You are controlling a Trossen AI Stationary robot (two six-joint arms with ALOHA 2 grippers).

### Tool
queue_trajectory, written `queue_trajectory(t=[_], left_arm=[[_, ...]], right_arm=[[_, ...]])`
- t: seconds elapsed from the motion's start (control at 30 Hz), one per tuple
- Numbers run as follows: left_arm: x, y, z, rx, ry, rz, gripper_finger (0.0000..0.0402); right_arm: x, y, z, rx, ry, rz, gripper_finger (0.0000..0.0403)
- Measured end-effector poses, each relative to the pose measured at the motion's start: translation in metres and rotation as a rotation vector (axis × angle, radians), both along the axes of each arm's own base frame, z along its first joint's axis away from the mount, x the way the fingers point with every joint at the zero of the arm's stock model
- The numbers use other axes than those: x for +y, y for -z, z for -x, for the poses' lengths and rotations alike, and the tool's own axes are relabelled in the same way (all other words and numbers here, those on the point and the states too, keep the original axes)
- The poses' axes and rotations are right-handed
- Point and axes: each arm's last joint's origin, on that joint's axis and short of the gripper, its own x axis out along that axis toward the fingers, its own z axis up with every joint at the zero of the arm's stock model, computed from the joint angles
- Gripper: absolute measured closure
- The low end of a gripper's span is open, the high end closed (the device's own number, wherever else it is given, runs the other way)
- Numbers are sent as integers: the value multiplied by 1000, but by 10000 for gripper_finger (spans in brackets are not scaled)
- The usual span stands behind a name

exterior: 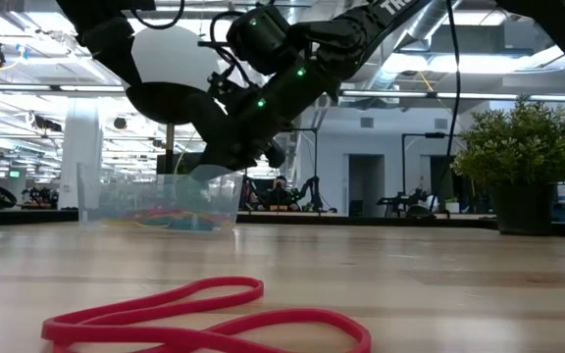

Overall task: Pick and place rubber bands into bin
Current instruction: Put the green rubber band into the transparent container, then put the red rubber band into the transparent container

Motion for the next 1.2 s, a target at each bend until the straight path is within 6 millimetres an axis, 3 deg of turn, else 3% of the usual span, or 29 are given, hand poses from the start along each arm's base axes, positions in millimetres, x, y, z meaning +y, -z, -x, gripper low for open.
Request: queue_trajectory(t=[0.3,0.5,0.63,0.73,0.87,1.0,1.2], left_arm=[[-1,0,0,-12,-5,33,391],[-3,2,-1,-5,37,128,391],[-7,2,-5,-28,105,262,391],[-13,0,-12,-70,215,339,391],[-29,-5,-28,-147,429,398,391],[-52,-4,-44,-187,605,430,391],[-91,21,-74,-171,710,456,391]], right_arm=[[11,-9,-7,-102,-66,64,294],[45,-38,-18,-113,-193,144,290],[81,-67,-14,71,-280,141,292],[117,-89,3,236,-335,112,294],[156,-99,34,462,-369,100,295],[177,-116,71,603,-326,133,296],[207,-136,115,695,-336,165,296]])
